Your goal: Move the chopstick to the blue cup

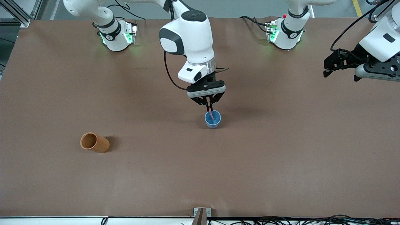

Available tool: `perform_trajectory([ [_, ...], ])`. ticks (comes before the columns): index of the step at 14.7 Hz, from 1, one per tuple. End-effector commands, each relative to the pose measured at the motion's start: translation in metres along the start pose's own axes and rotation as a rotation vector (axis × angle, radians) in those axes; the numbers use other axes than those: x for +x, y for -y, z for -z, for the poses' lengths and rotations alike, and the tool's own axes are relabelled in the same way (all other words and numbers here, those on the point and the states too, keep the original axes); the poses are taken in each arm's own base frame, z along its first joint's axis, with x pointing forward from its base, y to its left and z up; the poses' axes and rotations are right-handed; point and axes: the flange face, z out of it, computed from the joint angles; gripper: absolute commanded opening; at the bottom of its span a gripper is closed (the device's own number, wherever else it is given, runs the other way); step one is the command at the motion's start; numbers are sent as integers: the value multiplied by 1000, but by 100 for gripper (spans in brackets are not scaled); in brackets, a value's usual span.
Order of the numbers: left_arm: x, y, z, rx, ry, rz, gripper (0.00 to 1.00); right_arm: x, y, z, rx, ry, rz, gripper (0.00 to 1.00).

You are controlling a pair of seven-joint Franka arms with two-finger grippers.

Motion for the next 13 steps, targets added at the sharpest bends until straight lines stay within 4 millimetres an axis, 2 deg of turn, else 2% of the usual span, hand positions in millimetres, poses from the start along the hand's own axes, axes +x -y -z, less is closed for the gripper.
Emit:
perform_trajectory([
  [1, -2, 2, 2, -10, -4, -12, 100, 1, -5, 1, -19, -15, -5, 32],
  [3, -2, 2, 2, -11, -4, -12, 100, 8, -12, 2, -21, -20, -17, 52],
  [4, -2, 2, 3, -11, -5, -12, 100, 12, -15, 5, -20, -26, -29, 80],
  [5, -2, 3, 3, -11, -5, -11, 100, 16, -19, 8, -23, -30, -36, 100],
  [7, -1, 2, 2, -12, -4, -11, 100, 43, -46, 32, -19, -59, -74, 100],
  [10, 0, 2, 1, -12, -2, -8, 100, 76, -100, 75, -76, -44, -166, 100],
  [13, 4, 3, -5, -10, 7, 4, 100, 91, -162, 121, -195, 39, -256, 100],
])
